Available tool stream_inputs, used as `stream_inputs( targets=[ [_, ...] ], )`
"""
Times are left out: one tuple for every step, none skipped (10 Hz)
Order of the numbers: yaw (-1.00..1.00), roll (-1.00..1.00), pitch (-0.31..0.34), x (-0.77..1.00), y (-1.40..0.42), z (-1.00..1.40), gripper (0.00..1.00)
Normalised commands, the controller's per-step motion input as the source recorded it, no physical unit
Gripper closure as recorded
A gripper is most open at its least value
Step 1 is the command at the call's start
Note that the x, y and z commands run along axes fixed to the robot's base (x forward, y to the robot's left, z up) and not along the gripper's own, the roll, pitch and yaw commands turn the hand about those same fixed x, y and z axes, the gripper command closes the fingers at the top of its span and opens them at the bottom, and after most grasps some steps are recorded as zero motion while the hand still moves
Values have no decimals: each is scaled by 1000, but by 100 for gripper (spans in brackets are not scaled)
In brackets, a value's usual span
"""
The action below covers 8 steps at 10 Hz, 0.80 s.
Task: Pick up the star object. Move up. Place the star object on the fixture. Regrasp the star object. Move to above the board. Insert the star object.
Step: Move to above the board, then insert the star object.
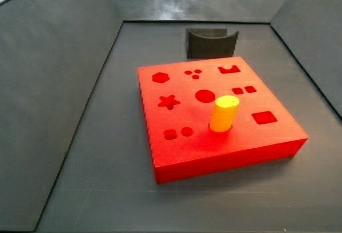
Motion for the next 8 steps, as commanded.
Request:
stream_inputs(
  targets=[
    [-47,-1000,-76,-193,-143,31,100],
    [-50,-1000,-83,-139,-76,26,100],
    [-40,-904,-95,-105,-18,7,100],
    [-28,-678,-88,-90,8,7,100],
    [-26,-536,-83,-81,16,8,100],
    [-18,-318,-66,-60,10,2,100],
    [0,20,0,0,-29,-143,100],
    [0,29,0,0,-80,-23,100]
  ],
)
